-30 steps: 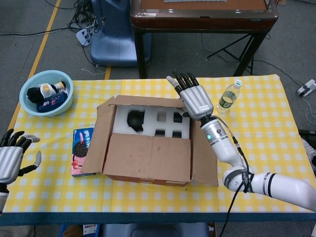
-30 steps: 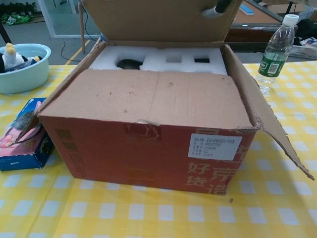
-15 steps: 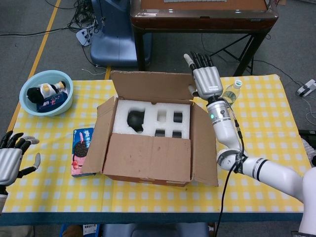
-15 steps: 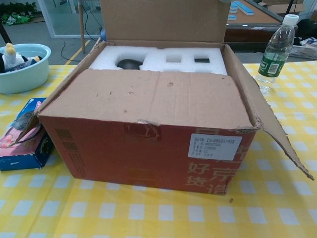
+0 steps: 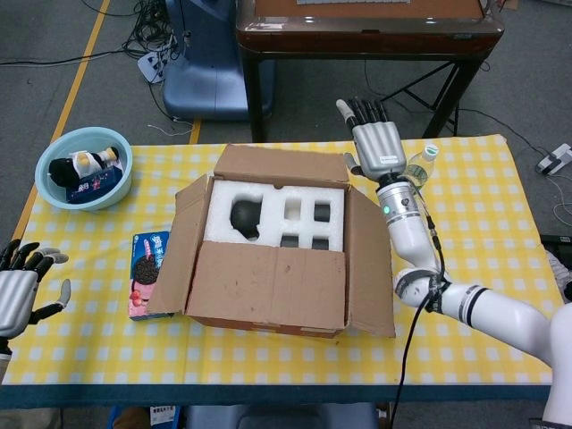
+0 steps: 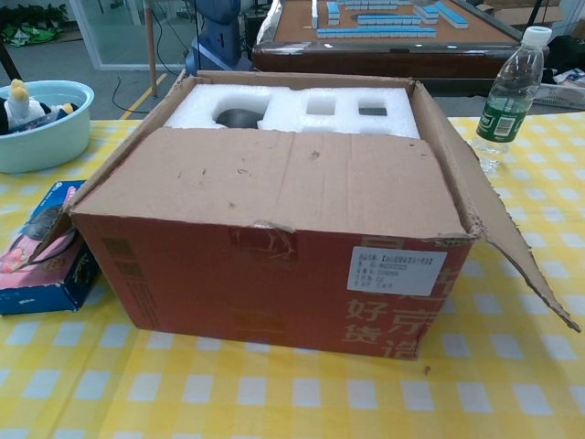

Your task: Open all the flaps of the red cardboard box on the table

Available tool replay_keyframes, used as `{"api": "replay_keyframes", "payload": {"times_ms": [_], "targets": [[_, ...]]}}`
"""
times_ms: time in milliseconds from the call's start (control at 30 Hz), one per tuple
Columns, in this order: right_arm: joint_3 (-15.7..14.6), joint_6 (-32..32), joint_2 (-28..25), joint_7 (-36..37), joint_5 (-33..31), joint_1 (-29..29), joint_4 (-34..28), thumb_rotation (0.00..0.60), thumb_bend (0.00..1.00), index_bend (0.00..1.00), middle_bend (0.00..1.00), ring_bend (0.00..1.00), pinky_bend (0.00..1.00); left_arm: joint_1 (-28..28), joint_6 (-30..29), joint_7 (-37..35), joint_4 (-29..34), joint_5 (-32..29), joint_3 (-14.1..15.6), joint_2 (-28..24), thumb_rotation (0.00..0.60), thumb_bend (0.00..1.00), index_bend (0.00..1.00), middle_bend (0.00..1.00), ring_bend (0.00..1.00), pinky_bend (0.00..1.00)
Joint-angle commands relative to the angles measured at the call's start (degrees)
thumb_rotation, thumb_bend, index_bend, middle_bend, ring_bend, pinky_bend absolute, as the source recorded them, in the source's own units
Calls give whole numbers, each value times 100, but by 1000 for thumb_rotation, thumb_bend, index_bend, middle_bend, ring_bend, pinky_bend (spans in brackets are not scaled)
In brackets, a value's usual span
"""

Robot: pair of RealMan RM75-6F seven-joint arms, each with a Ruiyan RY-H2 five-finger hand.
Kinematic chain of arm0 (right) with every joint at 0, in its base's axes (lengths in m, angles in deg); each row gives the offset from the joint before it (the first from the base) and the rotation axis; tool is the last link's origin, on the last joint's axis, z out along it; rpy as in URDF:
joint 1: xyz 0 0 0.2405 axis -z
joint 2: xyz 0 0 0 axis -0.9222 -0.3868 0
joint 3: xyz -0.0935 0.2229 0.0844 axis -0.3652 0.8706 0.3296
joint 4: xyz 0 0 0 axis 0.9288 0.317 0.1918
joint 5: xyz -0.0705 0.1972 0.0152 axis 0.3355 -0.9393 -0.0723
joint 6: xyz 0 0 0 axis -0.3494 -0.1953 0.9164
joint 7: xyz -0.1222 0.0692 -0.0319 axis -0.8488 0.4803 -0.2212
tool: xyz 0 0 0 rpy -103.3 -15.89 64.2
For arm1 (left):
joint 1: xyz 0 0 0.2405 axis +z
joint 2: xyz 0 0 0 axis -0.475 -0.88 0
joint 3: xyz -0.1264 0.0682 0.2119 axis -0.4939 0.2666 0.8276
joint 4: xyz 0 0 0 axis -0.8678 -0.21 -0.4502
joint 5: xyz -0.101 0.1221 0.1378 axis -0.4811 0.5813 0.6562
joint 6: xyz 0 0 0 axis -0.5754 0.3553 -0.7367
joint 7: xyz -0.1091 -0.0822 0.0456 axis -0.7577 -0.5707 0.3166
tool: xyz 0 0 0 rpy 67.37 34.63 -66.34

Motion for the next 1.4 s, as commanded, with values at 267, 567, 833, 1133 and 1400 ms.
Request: {"api": "replay_keyframes", "payload": {"times_ms": [267, 567, 833, 1133, 1400], "targets": [[-532, -223, -1623, 822, 1208, 1159, -2769, 600, 566, 154, 212, 11, 0, 8, -23, 85, 65, 15, -43, 8, 251, 507, 361, 245, 117, 0], [-1080, 21, -1902, 877, 1930, 1450, -3326, 600, 966, 309, 241, 30, 0, 39, -66, 119, 127, 117, -41, 14, 254, 507, 365, 243, 116, 0], [-1270, 132, -1590, 630, 1893, 1358, -3125, 600, 1000, 344, 241, 30, 0, 66, -41, 60, 93, 116, -40, 2, 252, 507, 366, 242, 116, 0], [-1421, 218, -1195, 367, 1782, 1222, -2823, 600, 1000, 345, 241, 30, 0, 80, 30, -10, 25, 105, -24, 3, 252, 507, 377, 242, 116, 0], [-1554, 111, -1004, 60, 1972, 1180, -2688, 600, 1000, 347, 241, 30, 0, 91, 79, -20, -17, 85, -11, 11, 253, 507, 385, 242, 116, 0]]}}
